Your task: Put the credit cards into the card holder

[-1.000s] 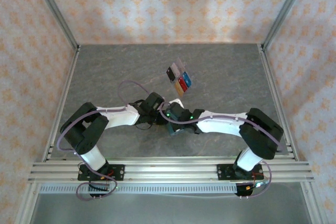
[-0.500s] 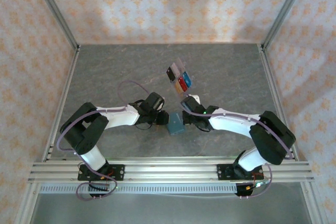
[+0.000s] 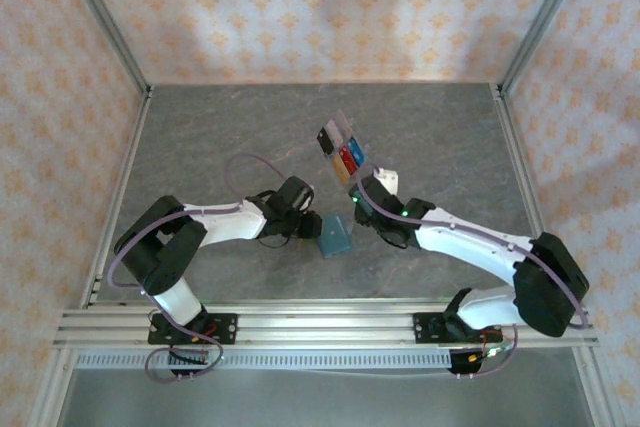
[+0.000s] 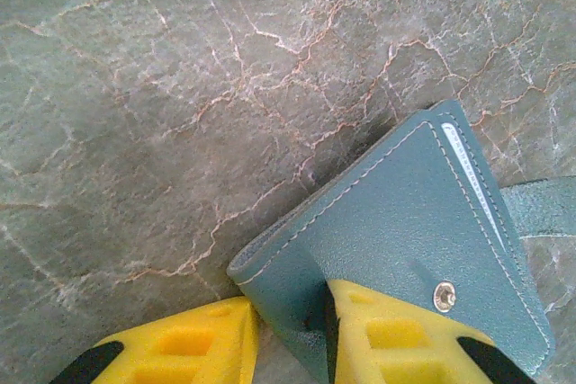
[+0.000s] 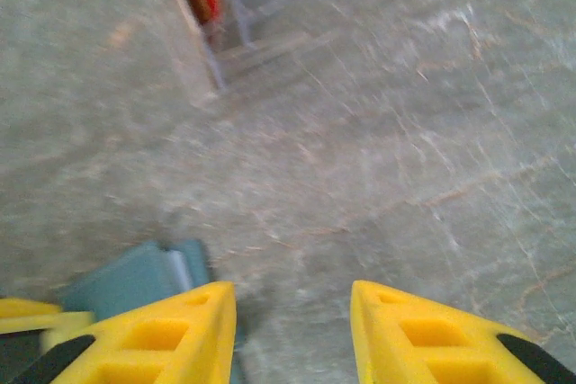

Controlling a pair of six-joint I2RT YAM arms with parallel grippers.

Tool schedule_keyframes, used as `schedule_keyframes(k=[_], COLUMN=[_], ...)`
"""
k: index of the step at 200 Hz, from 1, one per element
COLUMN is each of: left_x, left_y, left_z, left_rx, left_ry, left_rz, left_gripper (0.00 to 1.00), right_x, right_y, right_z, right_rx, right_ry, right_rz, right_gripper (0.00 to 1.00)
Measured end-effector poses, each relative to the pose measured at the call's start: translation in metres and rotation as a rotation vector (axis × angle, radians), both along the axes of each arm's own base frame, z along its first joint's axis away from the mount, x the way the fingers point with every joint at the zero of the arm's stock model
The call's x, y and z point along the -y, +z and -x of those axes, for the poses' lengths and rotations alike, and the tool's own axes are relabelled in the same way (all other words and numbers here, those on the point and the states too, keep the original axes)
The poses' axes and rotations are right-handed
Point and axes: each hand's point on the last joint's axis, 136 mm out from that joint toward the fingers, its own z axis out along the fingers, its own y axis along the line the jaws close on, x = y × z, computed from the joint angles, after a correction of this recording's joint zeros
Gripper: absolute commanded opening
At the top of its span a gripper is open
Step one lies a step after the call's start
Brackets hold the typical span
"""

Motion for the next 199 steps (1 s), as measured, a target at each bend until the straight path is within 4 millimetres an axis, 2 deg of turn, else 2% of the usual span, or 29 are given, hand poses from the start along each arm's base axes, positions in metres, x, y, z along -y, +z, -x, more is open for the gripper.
schedule_keyframes(k=[25,39,46,63,90,119,136,151,171,199], left_x=[0.0,0.0,0.0,0.0,0.0,0.0,0.0,0.0,0.0,0.0], left_y=[0.0,0.0,0.0,0.0,0.0,0.0,0.0,0.0,0.0,0.0], left_z=[0.0,0.0,0.0,0.0,0.0,0.0,0.0,0.0,0.0,0.0], left_rx=[0.0,0.0,0.0,0.0,0.0,0.0,0.0,0.0,0.0,0.0], left_ry=[0.0,0.0,0.0,0.0,0.0,0.0,0.0,0.0,0.0,0.0], left_rz=[0.0,0.0,0.0,0.0,0.0,0.0,0.0,0.0,0.0,0.0], left_gripper=[0.27,0.27,0.27,0.27,0.27,0.27,0.27,0.27,0.27,0.27], right_x=[-0.031,-0.051,-0.061,-0.077,-0.082,-0.07,-0.061,-0.058,-0.066,-0.073], right_y=[0.023,0.022,0.017,-0.007,-0.04,-0.052,-0.059,-0.067,-0.08,-0.087], right_z=[0.004,0.009,0.011,0.016,0.022,0.015,0.007,0.005,0.01,0.014], right_rx=[-0.009,-0.048,-0.074,-0.148,-0.236,-0.26,-0.268,-0.29,-0.334,-0.357], right_ry=[0.096,0.159,0.188,0.236,0.253,0.212,0.174,0.168,0.204,0.233], right_rz=[-0.079,-0.116,-0.129,-0.133,-0.112,-0.118,-0.119,-0.12,-0.133,-0.157], right_gripper=[0.16,0.03,0.0,0.0,0.0,0.0,0.17,0.26,0.26,0.25])
